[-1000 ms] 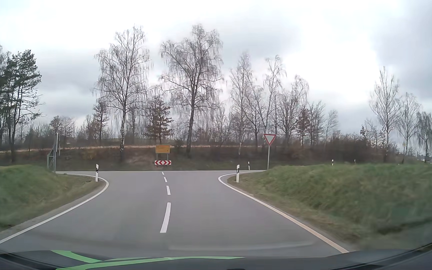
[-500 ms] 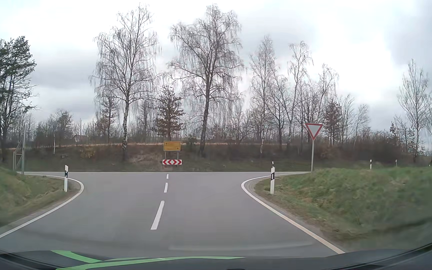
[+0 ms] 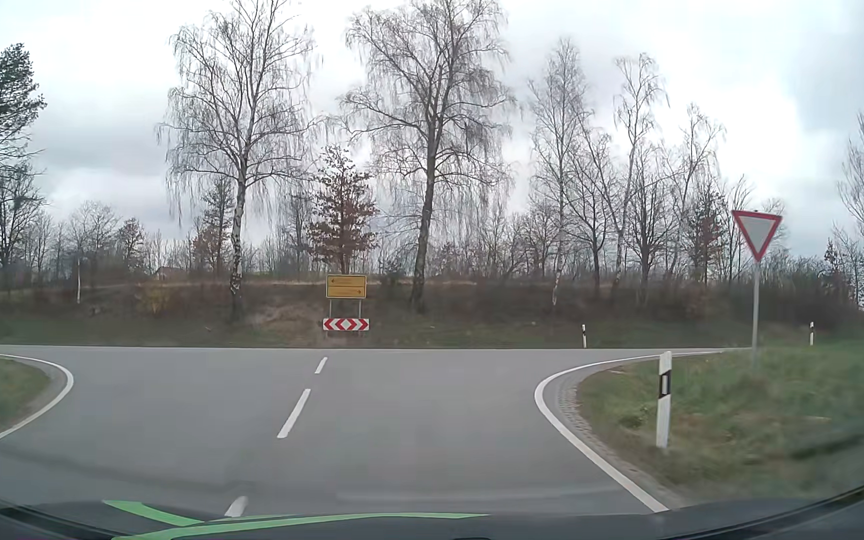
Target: Follow the waypoints while adhering to traffic rules and regulations
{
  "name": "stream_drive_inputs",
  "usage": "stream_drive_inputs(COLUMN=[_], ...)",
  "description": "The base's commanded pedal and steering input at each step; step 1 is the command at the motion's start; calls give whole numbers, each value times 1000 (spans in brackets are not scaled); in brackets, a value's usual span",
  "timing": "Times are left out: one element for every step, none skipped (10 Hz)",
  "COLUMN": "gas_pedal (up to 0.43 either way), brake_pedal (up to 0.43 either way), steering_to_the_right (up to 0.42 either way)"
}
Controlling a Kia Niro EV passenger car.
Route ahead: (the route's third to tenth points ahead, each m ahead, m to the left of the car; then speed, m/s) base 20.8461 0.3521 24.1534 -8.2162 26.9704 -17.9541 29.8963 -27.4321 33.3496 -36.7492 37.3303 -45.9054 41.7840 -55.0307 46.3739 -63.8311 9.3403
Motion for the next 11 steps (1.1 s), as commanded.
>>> stream_drive_inputs(gas_pedal=[0,0,0,0,0,0,0,0,0,0,0], brake_pedal=[317,317,317,317,317,317,323,323,317,317,317], steering_to_the_right=[-3,7,17,31,45,56,74,91,106,123,140])
